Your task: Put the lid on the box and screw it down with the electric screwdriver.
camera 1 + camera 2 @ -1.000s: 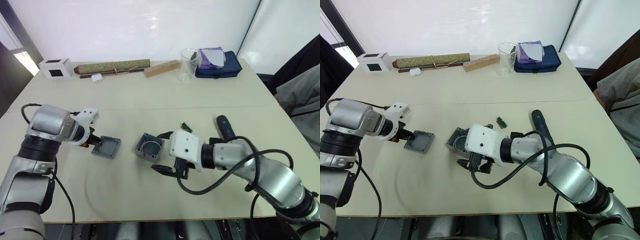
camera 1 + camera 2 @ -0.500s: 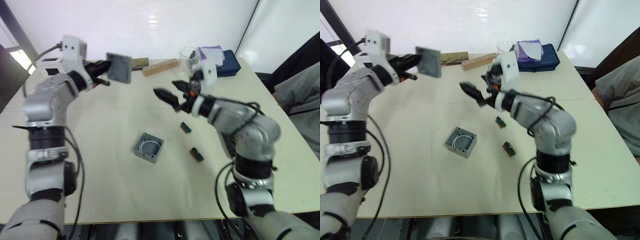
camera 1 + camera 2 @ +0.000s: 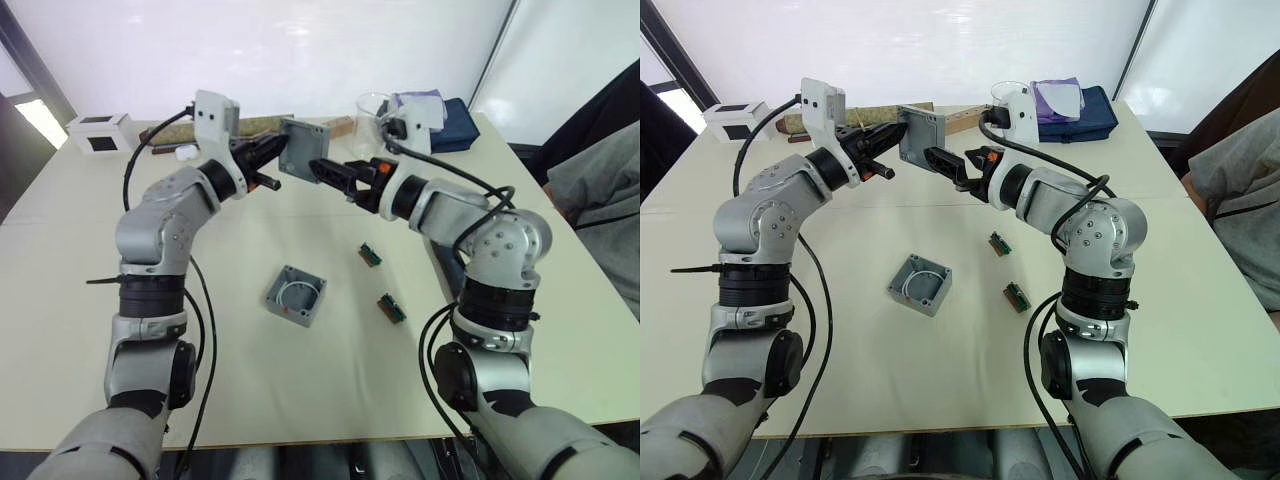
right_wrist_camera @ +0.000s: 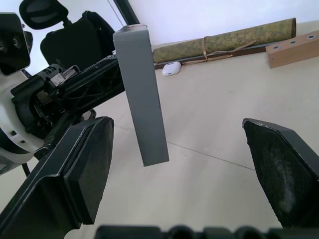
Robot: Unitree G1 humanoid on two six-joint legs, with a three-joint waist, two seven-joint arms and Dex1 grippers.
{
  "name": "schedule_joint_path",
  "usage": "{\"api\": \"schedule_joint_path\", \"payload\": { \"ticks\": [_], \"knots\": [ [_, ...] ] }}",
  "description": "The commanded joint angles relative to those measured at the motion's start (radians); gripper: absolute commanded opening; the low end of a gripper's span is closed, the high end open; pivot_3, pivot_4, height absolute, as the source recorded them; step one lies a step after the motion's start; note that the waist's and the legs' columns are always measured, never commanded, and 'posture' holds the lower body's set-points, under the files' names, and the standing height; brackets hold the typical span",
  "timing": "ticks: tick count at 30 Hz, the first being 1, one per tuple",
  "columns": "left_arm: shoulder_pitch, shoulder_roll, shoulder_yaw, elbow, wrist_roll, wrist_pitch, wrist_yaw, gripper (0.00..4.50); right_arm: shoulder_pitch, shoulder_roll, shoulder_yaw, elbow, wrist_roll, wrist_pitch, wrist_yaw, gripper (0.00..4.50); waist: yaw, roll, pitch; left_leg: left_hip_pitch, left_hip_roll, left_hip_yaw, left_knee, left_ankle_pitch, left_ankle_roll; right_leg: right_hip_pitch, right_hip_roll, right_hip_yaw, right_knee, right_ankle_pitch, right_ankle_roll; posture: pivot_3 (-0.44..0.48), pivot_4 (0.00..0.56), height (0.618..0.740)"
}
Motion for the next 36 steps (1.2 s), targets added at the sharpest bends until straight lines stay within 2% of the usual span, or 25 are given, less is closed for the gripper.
{"api": "schedule_joint_path", "payload": {
  "ticks": [1,5,6,7,11,17,20,21,23,24,26,28,30,31,33,35,36],
  "knots": [
    [-0.03,0.004,0.0,-0.035,-0.023,-0.006,-0.014,0.0,-0.007,-0.004,-0.01,-0.045,0.023,-0.005,-0.006,3.97,0.0,0.0,0.0,0.0,0.0,0.0,0.0,0.0,0.0,0.0,0.0,0.0,0.0,0.0,0.0,0.0,0.15,0.74],
    [-0.032,0.004,-0.005,-0.04,-0.03,0.003,-0.023,0.0,-0.003,-0.003,-0.007,-0.058,0.032,-0.014,-0.007,2.77,0.0,0.0,0.0,0.0,0.0,0.0,0.0,0.0,0.0,0.0,0.0,0.0,0.0,0.0,0.0,0.0,0.15,0.74],
    [-0.031,0.005,-0.007,-0.039,-0.029,0.002,-0.024,0.0,-0.003,-0.003,-0.006,-0.06,0.034,-0.016,-0.008,2.24,0.0,0.0,0.0,0.0,0.0,0.0,0.0,0.0,0.0,0.0,0.0,0.0,0.0,0.0,0.0,0.0,0.15,0.74],
    [-0.029,0.006,-0.008,-0.038,-0.029,0.002,-0.025,0.0,-0.002,-0.003,-0.007,-0.062,0.037,-0.018,-0.01,2.02,0.0,0.0,0.0,0.0,0.0,0.0,0.0,0.0,0.0,0.0,0.0,0.0,0.0,0.0,0.0,0.0,0.15,0.74],
    [-0.023,0.009,-0.018,-0.044,-0.034,0.007,-0.039,0.0,0.005,-0.002,-0.003,-0.072,0.05,-0.024,-0.015,0.35,0.0,0.0,0.0,0.0,0.0,0.0,0.0,0.0,0.0,0.0,0.0,0.0,0.0,0.0,0.0,0.0,0.15,0.74],
    [-0.02,0.021,-0.032,-0.046,-0.033,0.016,-0.058,0.0,0.019,-0.002,0.009,-0.087,0.065,-0.028,-0.013,0.33,0.0,0.0,0.0,0.0,0.0,0.0,0.0,0.0,0.0,0.0,0.0,0.0,-0.001,0.0,0.0,0.0,0.15,0.74],
    [-0.021,0.045,-0.047,-0.044,-0.028,0.026,-0.087,0.96,0.03,-0.003,0.015,-0.097,0.067,-0.038,-0.007,0.33,0.0,0.0,0.0,0.0,0.0,0.0,0.0,0.0,0.0,0.0,0.0,0.0,-0.001,0.0,0.0,0.0,0.15,0.74],
    [-0.025,0.053,-0.042,-0.035,-0.025,0.016,-0.094,1.4,0.036,-0.006,0.02,-0.102,0.066,-0.047,0.0,0.33,0.0,0.0,0.0,0.0,0.0,0.0,-0.001,0.0,0.0,0.0,0.0,0.0,-0.001,0.0,0.0,0.0,0.15,0.74],
    [-0.037,0.155,-0.027,0.001,-0.07,0.124,-0.193,2.25,0.056,-0.02,0.047,-0.119,0.041,-0.087,0.017,0.33,-0.005,0.0,0.0,0.0,0.0,0.0,-0.001,0.0,0.0,0.0,0.0,0.0,-0.001,0.0,0.0,0.0,0.15,0.74],
    [-0.046,0.239,-0.002,0.023,-0.104,0.165,-0.276,2.57,0.073,-0.034,0.066,-0.133,0.013,-0.129,0.027,0.33,-0.013,0.001,0.0,0.0,0.0,0.0,-0.001,0.0,0.0,0.0,0.001,0.0,-0.001,0.0,0.0,0.0,0.15,0.74],
    [-0.066,0.356,0.044,0.068,-0.157,0.227,-0.362,2.57,0.145,-0.109,0.14,-0.179,-0.085,-0.26,0.084,0.33,-0.027,0.001,0.001,0.0,0.001,-0.001,-0.004,0.0,0.0,-0.001,0.002,0.0,-0.002,0.0,0.0,0.0,0.15,0.74],
    [-0.065,0.396,0.044,0.089,-0.16,0.226,-0.38,2.57,0.202,-0.181,0.219,-0.219,-0.173,-0.384,0.146,0.33,-0.027,0.001,0.001,0.001,0.001,0.0,-0.007,0.0,0.0,-0.002,0.002,0.0,-0.003,0.0,0.0,0.0,0.15,0.74],
    [-0.051,0.407,0.05,0.115,-0.145,0.205,-0.372,1.96,0.285,-0.312,0.37,-0.276,-0.349,-0.601,0.248,0.33,-0.02,0.002,0.001,0.001,0.001,0.0,-0.011,0.0,0.0,-0.002,0.002,0.0,-0.006,0.0,0.0,0.0,0.15,0.74],
    [-0.033,0.413,0.048,0.112,-0.145,0.204,-0.383,1.67,0.332,-0.394,0.459,-0.279,-0.492,-0.79,0.293,0.33,-0.018,0.002,0.002,0.001,0.0,0.0,-0.011,0.0,0.0,-0.001,0.001,-0.001,-0.008,-0.001,0.0,0.0,0.15,0.74],
    [0.004,0.423,0.03,0.096,-0.141,0.202,-0.411,0.9,0.398,-0.534,0.588,-0.23,-0.79,-1.203,0.292,0.33,-0.021,0.002,0.002,0.0,0.0,0.0,-0.011,0.0,0.0,-0.001,0.001,0.0,-0.01,-0.001,0.001,0.0,0.15,0.74],
    [0.027,0.426,0.018,0.084,-0.141,0.203,-0.43,0.08,0.431,-0.582,0.631,-0.179,-0.874,-1.373,0.313,0.33,-0.025,0.0,0.003,0.0,0.0,0.001,-0.011,0.0,-0.001,-0.001,0.0,0.0,-0.011,-0.001,0.001,0.0,0.15,0.74],
    [0.05,0.425,0.004,0.066,-0.143,0.207,-0.439,0.03,0.451,-0.593,0.642,-0.155,-0.901,-1.454,0.313,0.33,-0.027,-0.001,0.004,0.001,0.0,0.001,-0.011,0.001,-0.001,-0.001,0.0,0.0,-0.011,-0.001,0.001,0.0,0.15,0.74]
  ]
}}
